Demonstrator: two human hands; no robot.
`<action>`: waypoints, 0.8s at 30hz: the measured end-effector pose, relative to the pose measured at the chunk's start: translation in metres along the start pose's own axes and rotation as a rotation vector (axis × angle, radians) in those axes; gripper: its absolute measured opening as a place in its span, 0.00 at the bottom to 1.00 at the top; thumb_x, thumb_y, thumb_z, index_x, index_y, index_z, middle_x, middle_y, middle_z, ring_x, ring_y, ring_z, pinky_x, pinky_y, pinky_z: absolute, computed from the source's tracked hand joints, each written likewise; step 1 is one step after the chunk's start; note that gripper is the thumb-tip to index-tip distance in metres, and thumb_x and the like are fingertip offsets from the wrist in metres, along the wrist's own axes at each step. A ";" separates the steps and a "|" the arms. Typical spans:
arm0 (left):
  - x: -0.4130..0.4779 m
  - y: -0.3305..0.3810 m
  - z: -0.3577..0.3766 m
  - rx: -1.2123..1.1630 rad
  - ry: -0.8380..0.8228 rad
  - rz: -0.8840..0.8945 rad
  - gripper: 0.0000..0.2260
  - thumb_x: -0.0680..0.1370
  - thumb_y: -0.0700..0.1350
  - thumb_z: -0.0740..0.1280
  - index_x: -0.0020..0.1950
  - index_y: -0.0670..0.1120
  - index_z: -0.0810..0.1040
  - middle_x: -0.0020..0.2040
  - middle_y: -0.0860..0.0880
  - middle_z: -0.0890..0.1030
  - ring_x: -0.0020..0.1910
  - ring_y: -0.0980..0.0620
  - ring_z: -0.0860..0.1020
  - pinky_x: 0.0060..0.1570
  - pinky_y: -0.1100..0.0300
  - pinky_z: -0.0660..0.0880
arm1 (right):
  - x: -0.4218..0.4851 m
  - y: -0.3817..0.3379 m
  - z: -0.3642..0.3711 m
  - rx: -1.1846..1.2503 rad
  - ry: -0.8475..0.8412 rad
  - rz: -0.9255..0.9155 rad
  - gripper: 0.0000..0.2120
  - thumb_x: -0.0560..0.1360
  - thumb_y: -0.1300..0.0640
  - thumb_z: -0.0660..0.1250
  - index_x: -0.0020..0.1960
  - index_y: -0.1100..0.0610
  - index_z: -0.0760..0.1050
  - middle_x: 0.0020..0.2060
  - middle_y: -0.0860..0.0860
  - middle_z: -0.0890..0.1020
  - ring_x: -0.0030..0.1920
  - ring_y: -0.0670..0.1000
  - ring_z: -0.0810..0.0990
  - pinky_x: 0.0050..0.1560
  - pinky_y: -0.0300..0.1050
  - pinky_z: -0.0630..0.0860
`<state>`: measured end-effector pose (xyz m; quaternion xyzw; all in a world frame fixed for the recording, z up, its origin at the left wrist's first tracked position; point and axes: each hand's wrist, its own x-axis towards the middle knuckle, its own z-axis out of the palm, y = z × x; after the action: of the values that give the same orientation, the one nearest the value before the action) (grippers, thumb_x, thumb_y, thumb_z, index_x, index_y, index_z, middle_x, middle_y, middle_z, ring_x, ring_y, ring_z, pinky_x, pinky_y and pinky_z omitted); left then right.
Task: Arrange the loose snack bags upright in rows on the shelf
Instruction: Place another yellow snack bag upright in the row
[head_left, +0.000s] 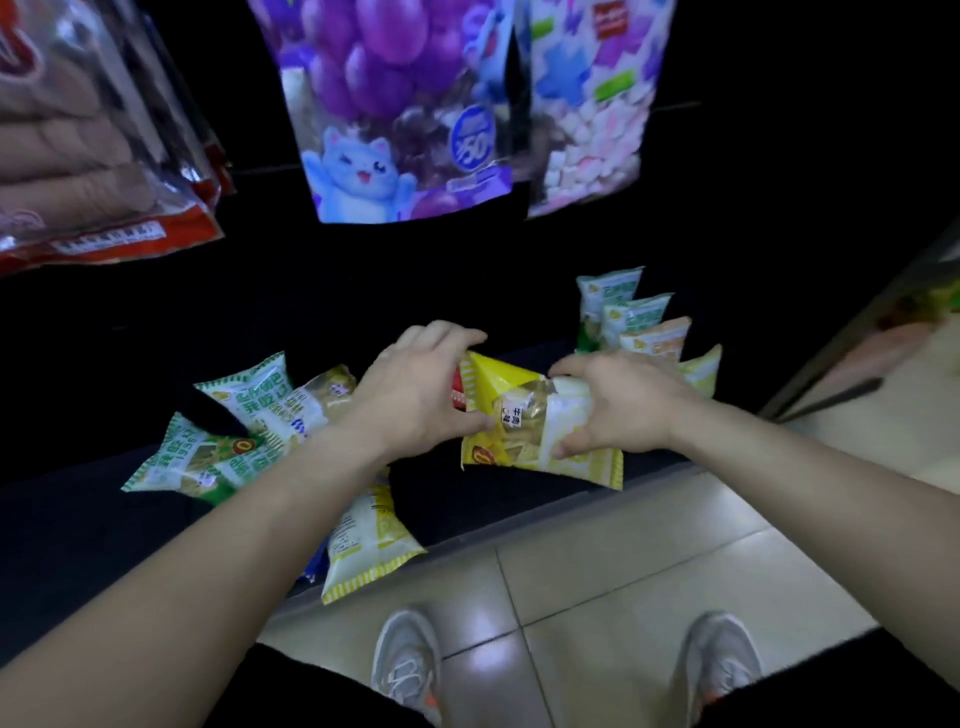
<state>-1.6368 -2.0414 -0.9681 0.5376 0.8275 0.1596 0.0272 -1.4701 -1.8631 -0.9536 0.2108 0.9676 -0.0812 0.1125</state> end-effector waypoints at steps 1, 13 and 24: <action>0.001 0.017 -0.003 0.035 0.002 0.047 0.43 0.64 0.66 0.74 0.75 0.54 0.64 0.70 0.53 0.70 0.69 0.50 0.67 0.68 0.50 0.67 | -0.015 0.005 -0.003 0.002 0.000 0.006 0.45 0.57 0.27 0.75 0.71 0.40 0.68 0.59 0.46 0.79 0.61 0.53 0.76 0.50 0.48 0.72; -0.002 0.086 0.020 0.063 -0.148 -0.051 0.37 0.60 0.72 0.73 0.65 0.58 0.73 0.56 0.55 0.80 0.58 0.51 0.77 0.57 0.51 0.72 | -0.075 0.045 -0.003 0.165 0.296 0.042 0.56 0.59 0.31 0.77 0.79 0.43 0.53 0.73 0.45 0.67 0.72 0.52 0.67 0.64 0.52 0.70; 0.008 0.086 0.056 -0.455 -0.033 -0.324 0.37 0.55 0.71 0.75 0.58 0.56 0.73 0.45 0.57 0.82 0.45 0.56 0.81 0.49 0.48 0.79 | -0.054 0.102 0.019 0.686 0.272 0.109 0.35 0.61 0.36 0.80 0.62 0.51 0.76 0.53 0.47 0.82 0.53 0.48 0.81 0.57 0.50 0.77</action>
<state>-1.5527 -1.9892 -0.9947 0.3809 0.8450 0.3259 0.1859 -1.3757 -1.7963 -0.9693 0.2962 0.8777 -0.3657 -0.0900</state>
